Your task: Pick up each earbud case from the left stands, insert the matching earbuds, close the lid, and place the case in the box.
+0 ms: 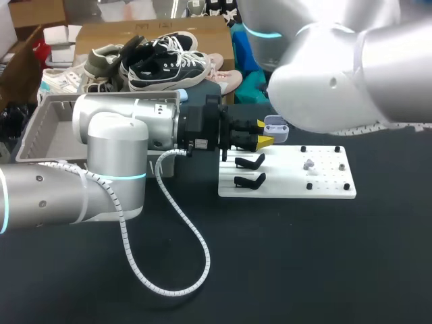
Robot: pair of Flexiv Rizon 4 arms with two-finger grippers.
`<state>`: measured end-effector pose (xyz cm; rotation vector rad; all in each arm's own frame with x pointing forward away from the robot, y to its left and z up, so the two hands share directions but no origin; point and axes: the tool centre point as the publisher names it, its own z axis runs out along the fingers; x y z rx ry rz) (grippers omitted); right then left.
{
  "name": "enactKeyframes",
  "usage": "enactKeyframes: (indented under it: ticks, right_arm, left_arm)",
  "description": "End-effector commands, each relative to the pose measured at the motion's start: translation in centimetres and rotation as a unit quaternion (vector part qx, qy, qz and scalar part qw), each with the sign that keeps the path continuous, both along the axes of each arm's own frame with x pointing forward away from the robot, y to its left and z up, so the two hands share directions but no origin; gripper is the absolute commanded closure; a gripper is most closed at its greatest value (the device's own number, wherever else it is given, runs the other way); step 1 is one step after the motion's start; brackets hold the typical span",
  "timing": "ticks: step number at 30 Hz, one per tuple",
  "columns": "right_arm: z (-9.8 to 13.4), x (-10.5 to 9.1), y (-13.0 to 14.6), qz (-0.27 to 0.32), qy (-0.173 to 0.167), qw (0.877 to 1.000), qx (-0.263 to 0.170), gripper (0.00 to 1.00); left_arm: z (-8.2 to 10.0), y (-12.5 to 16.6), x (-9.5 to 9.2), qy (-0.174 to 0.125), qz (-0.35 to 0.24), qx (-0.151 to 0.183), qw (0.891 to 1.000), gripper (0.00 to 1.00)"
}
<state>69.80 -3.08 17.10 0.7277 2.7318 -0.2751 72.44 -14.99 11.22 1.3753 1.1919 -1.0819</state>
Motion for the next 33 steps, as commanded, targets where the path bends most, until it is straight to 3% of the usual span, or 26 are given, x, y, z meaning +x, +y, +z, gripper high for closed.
enactKeyframes:
  ticks: [1, 9, 20, 33]
  right_arm:
    - [0.8, -0.5, -0.1, -0.017, -0.015, 1.000, 0.011, 1.00]
    - [1.4, -0.8, 0.9, -0.051, -0.033, 0.998, 0.024, 1.00]
    - [0.4, -1.0, 1.9, -0.072, -0.042, 0.996, 0.035, 1.00]
    - [-0.3, 0.4, 3.8, -0.067, -0.044, 0.996, 0.043, 1.00]
  left_arm:
    - [-0.1, 0.0, -0.1, -0.001, 0.001, -0.001, 1.000, 1.00]
    - [-0.1, 0.0, -0.1, -0.001, 0.001, -0.001, 1.000, 1.00]
    - [-0.1, 0.0, -0.1, -0.001, 0.001, -0.001, 1.000, 1.00]
    - [-0.1, 0.0, -0.1, -0.001, 0.001, -0.001, 1.000, 1.00]
